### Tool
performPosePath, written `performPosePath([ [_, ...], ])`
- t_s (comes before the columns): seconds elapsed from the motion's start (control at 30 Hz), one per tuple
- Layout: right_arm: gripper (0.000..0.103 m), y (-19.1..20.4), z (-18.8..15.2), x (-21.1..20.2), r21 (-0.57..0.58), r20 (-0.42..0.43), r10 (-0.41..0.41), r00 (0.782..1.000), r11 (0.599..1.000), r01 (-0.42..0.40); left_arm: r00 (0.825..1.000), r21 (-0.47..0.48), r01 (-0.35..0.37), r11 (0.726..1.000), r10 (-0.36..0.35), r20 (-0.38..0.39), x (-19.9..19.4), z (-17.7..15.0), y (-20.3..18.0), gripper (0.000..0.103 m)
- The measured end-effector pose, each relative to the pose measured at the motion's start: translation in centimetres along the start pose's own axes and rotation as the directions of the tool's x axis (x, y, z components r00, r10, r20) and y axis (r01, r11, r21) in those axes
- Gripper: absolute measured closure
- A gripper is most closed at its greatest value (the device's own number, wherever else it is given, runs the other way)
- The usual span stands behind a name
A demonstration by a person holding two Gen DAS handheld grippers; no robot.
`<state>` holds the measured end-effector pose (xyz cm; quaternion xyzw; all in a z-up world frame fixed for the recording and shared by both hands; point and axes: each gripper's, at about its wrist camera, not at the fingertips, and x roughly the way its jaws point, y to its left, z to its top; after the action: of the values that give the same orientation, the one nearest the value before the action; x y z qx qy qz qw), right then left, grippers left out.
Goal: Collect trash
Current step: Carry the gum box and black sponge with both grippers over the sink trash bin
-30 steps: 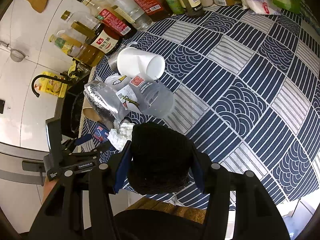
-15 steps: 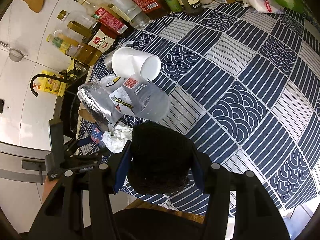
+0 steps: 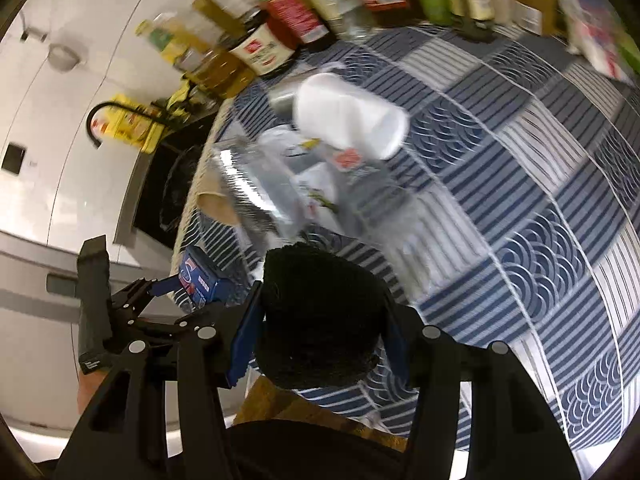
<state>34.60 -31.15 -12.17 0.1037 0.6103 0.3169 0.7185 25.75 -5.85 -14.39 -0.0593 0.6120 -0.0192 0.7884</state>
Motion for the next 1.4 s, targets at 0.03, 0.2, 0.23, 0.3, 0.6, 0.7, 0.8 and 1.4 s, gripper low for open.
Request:
performPosePath([
  [0.03,0.048,0.9,0.3,0.2,-0.022,-0.007,0.008,1.000,1.000,-0.008,1.000,-0.010,-0.005,1.000,0.005,0.010,-0.5,-0.1,0.5,0.010],
  [0.2,0.048,5.1,1.7,1.4,-0.126,-0.028,0.020,0.999,0.992,-0.023,0.999,-0.056,-0.014,0.998,0.017,0.046,-2.6,-1.1,3.1,0.010],
  [0.23,0.048,5.9,1.9,1.6,-0.144,-0.030,0.021,0.999,0.989,-0.025,0.998,-0.070,-0.012,0.997,0.016,0.057,-3.2,-1.2,3.3,0.010],
  [0.3,0.048,7.5,2.3,2.2,-0.177,-0.032,0.020,0.999,0.984,-0.026,0.997,-0.088,-0.012,0.996,0.018,0.074,-3.7,-1.2,4.6,0.010],
  [0.6,0.048,15.2,5.1,7.0,-0.241,-0.074,0.030,0.997,0.969,-0.047,0.994,-0.165,-0.002,0.986,0.021,0.111,-5.6,-0.4,12.8,0.010],
  [0.7,0.048,17.9,6.2,9.2,-0.260,-0.086,0.009,0.996,0.965,-0.032,0.992,-0.168,-0.003,0.986,0.024,0.121,-6.1,0.5,16.4,0.010],
  [0.8,0.048,20.0,7.2,11.5,-0.256,-0.104,-0.004,0.995,0.966,-0.023,0.993,-0.183,-0.001,0.983,0.023,0.118,-6.0,1.0,19.5,0.010],
  [1.4,0.048,34.6,16.6,26.7,-0.223,-0.162,-0.048,0.986,0.975,0.011,0.997,-0.135,0.065,0.989,-0.059,0.044,-4.4,5.1,37.6,0.010],
])
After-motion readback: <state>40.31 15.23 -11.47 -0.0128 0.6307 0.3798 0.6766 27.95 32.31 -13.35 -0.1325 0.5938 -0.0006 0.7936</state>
